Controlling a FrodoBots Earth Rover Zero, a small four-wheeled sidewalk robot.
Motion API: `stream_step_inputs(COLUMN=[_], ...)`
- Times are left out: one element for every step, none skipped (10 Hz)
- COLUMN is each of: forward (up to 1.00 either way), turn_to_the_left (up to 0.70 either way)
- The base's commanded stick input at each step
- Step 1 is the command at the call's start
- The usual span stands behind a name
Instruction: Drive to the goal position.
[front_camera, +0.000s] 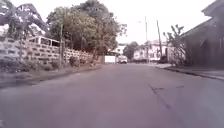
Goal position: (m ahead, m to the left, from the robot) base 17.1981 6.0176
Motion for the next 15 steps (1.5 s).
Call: stream_step_inputs(forward=[1.0, 1.0, 1.0, 1.0, 1.0, 1.0, 1.0, 1.0, 1.0, 1.0, 1.0, 1.0, 1.0, 1.0, 1.0], turn_to_the_left=[0.0, 0.0, 0.0, 0.0, 0.0, 0.0, 0.0, 0.0, 0.0, 0.0, 0.0, 0.0, 0.0, 0.0, -0.05])
